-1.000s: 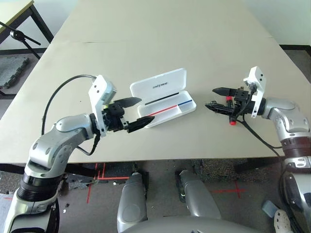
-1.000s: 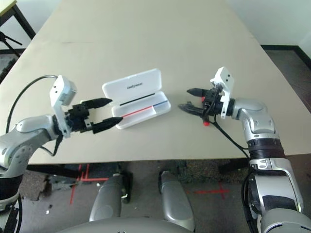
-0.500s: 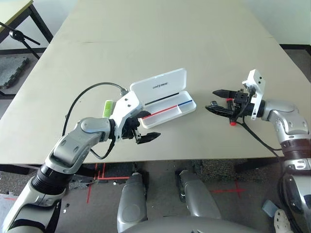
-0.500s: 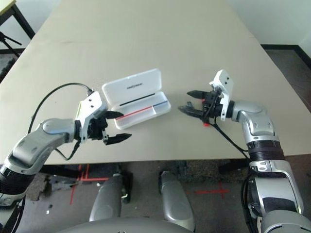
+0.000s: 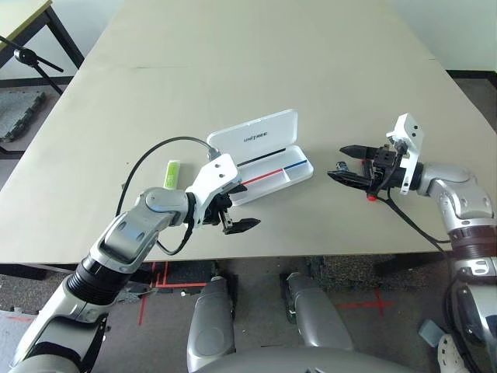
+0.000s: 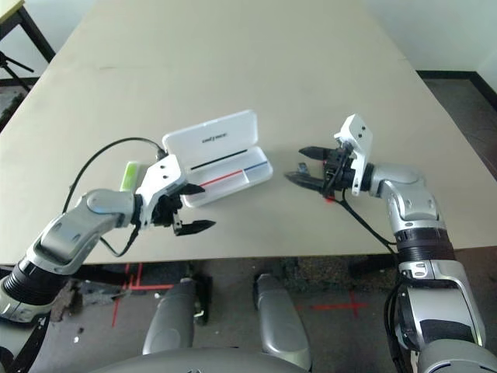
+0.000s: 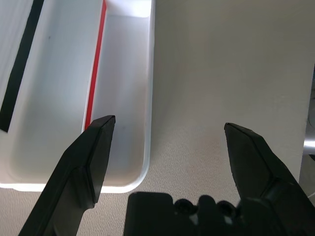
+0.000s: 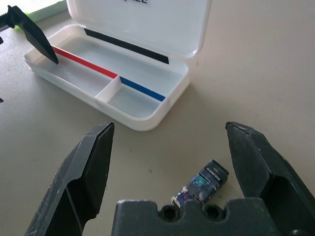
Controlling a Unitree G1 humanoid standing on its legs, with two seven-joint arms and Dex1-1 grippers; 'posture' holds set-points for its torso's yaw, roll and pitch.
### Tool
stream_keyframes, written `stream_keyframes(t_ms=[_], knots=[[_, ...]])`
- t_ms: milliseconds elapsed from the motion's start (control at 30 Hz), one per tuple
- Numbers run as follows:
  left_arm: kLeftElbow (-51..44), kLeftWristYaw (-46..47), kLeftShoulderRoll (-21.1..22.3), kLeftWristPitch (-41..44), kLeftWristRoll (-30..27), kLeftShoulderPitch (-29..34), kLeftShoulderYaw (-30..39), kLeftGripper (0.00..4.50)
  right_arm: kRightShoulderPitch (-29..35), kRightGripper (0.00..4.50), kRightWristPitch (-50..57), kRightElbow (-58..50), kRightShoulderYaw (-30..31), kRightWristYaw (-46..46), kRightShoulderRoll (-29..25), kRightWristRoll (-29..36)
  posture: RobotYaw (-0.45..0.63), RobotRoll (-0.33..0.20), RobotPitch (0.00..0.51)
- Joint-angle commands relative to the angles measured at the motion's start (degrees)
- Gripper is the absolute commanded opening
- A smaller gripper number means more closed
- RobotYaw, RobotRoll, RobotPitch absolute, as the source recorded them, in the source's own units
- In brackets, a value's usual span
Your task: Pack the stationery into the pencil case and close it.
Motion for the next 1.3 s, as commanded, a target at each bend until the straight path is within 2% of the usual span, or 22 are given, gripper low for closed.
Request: stream_keyframes(t_ms=[33, 67, 167, 500, 767, 1067, 1300], knots=[[1.03, -0.84, -0.19, 1.17, 1.2, -0.39, -1.54, 4.48, 0.93, 4.5, 0.39, -1.07, 0.73, -0.28, 0.0, -0.19, -0.05, 0.0, 0.182], [1.3, -0.89, -0.22, 1.23, 1.38, -0.51, -1.63, 4.48, 0.96, 4.5, 0.42, -1.15, 0.74, -0.33, 0.01, -0.19, -0.05, 0.0, 0.182], [2.19, -0.93, -0.39, 1.34, 1.81, -0.96, -1.55, 3.85, 1.17, 4.5, 0.54, -1.52, 0.75, -0.45, 0.04, -0.12, -0.05, 0.0, 0.181], [5.56, -1.78, -0.17, 0.53, 3.16, -3.21, -1.46, 0.04, 1.73, 4.5, 0.79, -2.43, 0.69, -1.05, 0.29, 0.08, -0.06, 0.0, 0.179], [7.92, -5.99, 2.37, -5.97, 5.39, -5.38, -1.23, 0.04, 2.33, 4.5, 1.34, -3.29, 0.34, -0.78, -0.11, 0.49, -0.06, 0.0, 0.178], [13.14, -16.55, 6.59, -21.59, 6.08, -5.05, 0.13, 0.04, 2.18, 4.5, 1.47, -2.64, 0.1, 0.51, -1.2, 0.7, -0.06, 0.0, 0.175], [16.64, -21.07, 6.99, -27.7, 7.27, -5.4, -0.36, 0.04, 2.84, 4.5, 1.73, -3.4, 0.04, 0.58, -1.25, 0.88, -0.06, 0.0, 0.177]])
